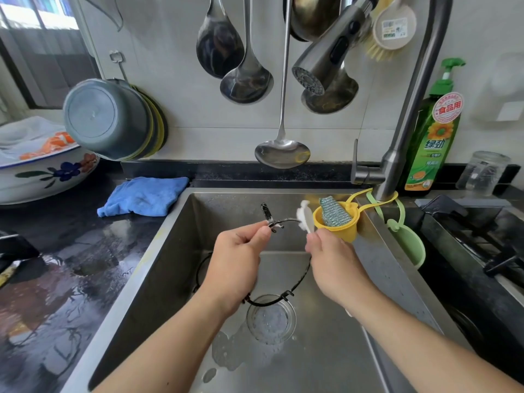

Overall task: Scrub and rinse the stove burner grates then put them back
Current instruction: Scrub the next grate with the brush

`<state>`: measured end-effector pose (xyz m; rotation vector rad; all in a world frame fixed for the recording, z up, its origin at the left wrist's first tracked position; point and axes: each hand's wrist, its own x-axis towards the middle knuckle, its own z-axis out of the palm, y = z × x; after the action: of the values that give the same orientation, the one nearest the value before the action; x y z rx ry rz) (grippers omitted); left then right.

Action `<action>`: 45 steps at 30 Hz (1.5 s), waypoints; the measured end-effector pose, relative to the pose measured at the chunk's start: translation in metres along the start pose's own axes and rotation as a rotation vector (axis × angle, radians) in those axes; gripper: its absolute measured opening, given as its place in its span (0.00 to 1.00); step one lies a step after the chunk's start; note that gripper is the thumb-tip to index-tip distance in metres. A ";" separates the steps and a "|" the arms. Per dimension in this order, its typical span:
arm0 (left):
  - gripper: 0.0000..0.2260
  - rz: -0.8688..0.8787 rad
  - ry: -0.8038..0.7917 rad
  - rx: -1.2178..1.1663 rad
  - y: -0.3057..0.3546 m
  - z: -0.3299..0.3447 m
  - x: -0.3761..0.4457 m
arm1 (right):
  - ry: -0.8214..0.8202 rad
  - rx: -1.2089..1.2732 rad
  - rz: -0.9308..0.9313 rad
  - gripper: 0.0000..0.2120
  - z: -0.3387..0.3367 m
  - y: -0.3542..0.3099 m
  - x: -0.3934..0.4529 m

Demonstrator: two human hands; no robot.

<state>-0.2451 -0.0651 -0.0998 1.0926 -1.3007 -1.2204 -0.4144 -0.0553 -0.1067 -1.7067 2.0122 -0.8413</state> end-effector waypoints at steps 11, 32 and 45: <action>0.13 0.071 -0.004 0.002 -0.001 0.003 0.000 | 0.054 0.014 -0.129 0.14 0.000 -0.018 -0.014; 0.12 0.013 0.146 -0.201 0.007 -0.006 0.007 | 0.063 0.121 0.031 0.15 -0.001 -0.006 -0.001; 0.14 -0.036 0.123 -0.229 0.004 -0.007 0.008 | -0.066 0.067 0.119 0.16 -0.008 0.014 0.012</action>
<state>-0.2389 -0.0728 -0.0950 1.0122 -1.0249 -1.2732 -0.4324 -0.0641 -0.1090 -1.5419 1.9970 -0.7929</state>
